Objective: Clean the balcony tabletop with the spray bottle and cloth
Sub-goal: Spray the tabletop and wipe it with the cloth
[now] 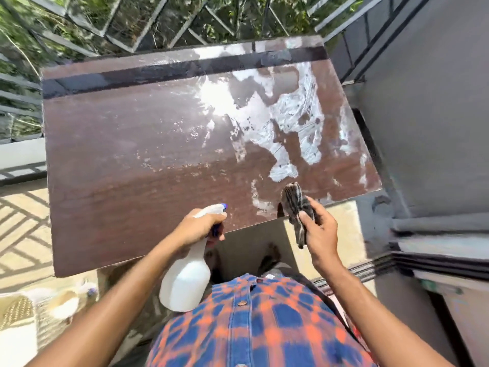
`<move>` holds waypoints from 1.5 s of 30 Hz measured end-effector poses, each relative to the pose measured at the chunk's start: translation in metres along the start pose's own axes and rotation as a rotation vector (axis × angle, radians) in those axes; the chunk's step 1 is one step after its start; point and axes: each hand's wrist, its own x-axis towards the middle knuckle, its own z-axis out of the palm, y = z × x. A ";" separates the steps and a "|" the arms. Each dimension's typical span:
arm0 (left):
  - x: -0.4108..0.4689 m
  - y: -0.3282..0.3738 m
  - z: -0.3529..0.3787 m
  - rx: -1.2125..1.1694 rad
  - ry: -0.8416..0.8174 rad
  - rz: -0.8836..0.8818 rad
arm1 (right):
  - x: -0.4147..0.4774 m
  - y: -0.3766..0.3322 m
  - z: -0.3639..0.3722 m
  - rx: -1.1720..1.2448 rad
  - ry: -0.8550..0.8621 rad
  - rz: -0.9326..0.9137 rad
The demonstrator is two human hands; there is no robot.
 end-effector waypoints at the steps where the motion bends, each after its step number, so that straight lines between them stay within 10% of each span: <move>1: 0.000 -0.003 0.007 0.049 -0.013 -0.011 | 0.007 0.002 -0.008 0.012 0.023 0.008; 20: 0.014 -0.007 0.150 0.105 0.363 -0.120 | 0.110 -0.017 -0.109 0.040 -0.181 0.010; 45: 0.043 0.036 0.240 0.260 0.238 0.066 | 0.124 -0.020 -0.165 0.122 0.025 0.092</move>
